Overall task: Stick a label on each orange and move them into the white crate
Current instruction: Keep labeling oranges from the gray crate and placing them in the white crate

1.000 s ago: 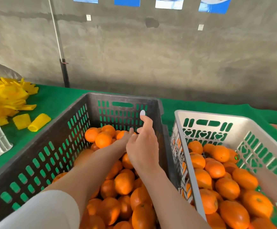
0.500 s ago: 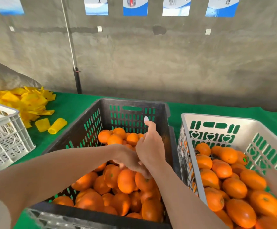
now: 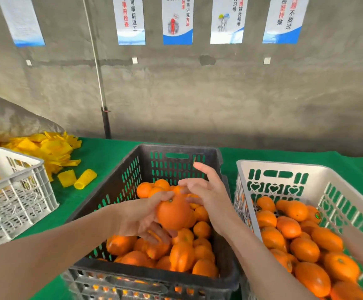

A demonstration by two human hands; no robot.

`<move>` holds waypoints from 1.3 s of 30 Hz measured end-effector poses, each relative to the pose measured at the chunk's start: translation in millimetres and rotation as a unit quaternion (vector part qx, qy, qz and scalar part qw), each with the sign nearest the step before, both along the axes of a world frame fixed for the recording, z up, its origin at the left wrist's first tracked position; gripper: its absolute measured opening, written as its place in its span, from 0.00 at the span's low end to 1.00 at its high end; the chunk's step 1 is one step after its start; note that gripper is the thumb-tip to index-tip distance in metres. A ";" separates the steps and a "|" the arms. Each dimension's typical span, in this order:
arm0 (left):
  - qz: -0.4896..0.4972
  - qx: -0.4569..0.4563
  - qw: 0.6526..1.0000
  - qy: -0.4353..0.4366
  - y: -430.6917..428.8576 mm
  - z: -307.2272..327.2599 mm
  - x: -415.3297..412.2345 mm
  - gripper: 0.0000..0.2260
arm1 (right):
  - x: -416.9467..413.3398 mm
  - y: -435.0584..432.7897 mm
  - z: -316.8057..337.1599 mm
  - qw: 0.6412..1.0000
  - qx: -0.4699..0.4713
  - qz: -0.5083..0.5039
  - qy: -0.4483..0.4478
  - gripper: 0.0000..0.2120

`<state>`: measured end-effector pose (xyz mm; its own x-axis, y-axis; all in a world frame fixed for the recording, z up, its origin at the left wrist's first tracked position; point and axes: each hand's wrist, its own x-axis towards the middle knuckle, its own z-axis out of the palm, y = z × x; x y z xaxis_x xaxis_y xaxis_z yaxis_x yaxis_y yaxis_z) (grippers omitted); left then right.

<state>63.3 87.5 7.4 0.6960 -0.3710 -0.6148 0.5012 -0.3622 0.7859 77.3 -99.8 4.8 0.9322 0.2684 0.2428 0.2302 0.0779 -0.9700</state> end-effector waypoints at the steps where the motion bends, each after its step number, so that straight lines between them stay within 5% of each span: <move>1: 0.005 -0.016 1.000 -0.004 0.0 1.2 -1.8 0.40 | -11.6 -6.7 0.9 0.999 -0.034 0.034 -0.024 0.26; 6: 0.053 -0.117 0.992 -0.008 -29.2 9.3 -26.0 0.39 | -59.9 -34.1 3.3 0.991 -0.095 -0.010 -0.091 0.41; 9: 0.094 -0.255 0.961 -0.045 -59.4 20.0 -43.6 0.32 | -79.4 -53.5 7.6 0.992 -0.074 -0.045 -0.092 0.39; 12: 0.123 -0.342 0.928 -0.076 -84.9 29.5 -63.7 0.38 | -97.7 -77.9 13.3 0.996 -0.036 -0.050 -0.068 0.35; 17: 0.200 -0.359 0.910 -0.053 -126.2 29.6 -94.6 0.28 | -122.9 -121.6 29.3 0.998 0.011 -0.061 -0.013 0.08; 21: 0.174 -0.342 0.921 -0.070 -155.1 28.3 -107.3 0.24 | -140.4 -138.7 32.5 0.998 -0.055 -0.014 0.033 0.09; 26: 0.135 -0.345 0.925 -0.085 -179.7 16.9 -116.7 0.15 | -147.8 -163.6 34.7 0.992 -0.128 -0.009 -0.017 0.09; 33: 0.173 -0.335 0.922 -0.087 -202.7 10.1 -128.6 0.23 | -148.1 -187.8 38.9 0.943 -0.313 -0.012 -0.109 0.08; 39: 0.182 -0.340 0.919 -0.083 -218.0 6.3 -136.2 0.27 | -154.2 -198.7 36.6 0.907 -0.377 -0.047 -0.179 0.08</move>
